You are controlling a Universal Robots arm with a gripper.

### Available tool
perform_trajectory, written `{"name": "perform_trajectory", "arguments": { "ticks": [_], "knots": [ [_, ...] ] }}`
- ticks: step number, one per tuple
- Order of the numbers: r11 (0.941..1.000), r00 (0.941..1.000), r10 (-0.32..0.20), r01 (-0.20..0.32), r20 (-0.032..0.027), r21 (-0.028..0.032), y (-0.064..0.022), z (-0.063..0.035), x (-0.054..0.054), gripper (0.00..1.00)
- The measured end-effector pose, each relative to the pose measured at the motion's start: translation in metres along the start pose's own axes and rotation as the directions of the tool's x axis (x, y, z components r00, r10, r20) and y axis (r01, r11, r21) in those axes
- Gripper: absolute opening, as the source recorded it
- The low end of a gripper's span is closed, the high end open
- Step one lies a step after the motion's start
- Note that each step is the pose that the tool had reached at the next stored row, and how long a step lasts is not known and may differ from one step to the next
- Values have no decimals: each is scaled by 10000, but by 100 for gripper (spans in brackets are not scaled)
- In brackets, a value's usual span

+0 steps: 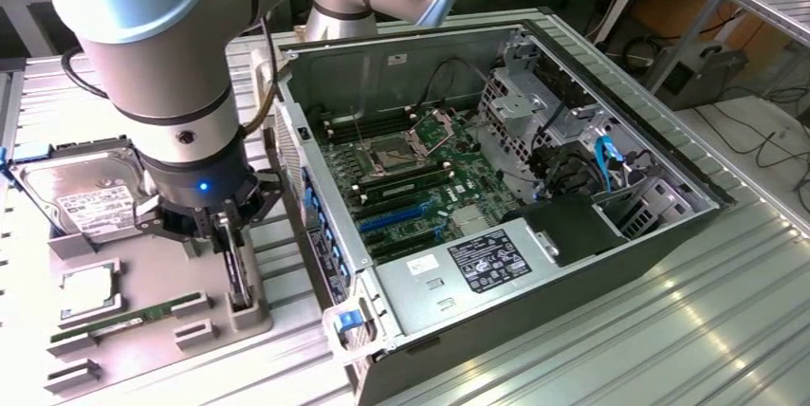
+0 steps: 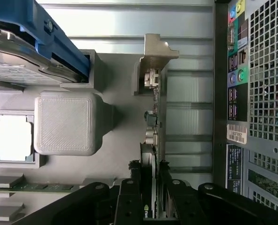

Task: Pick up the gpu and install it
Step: 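Pick up the gpu and move the gpu toward the slot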

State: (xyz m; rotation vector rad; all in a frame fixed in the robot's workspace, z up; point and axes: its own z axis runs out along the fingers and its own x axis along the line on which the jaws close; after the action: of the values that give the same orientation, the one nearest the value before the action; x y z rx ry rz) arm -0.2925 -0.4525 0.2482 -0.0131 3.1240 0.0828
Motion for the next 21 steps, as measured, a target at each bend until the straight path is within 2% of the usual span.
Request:
{"name": "perform_trajectory", "arguments": {
  "ticks": [10,16,21],
  "knots": [
    [10000,10000,-31,31,-6,-1,11,-201,-45,26],
    [10000,10000,-30,30,-5,-2,26,-490,-69,26],
    [10000,10000,-31,31,-18,-1,41,-808,-100,26]
  ]
}}
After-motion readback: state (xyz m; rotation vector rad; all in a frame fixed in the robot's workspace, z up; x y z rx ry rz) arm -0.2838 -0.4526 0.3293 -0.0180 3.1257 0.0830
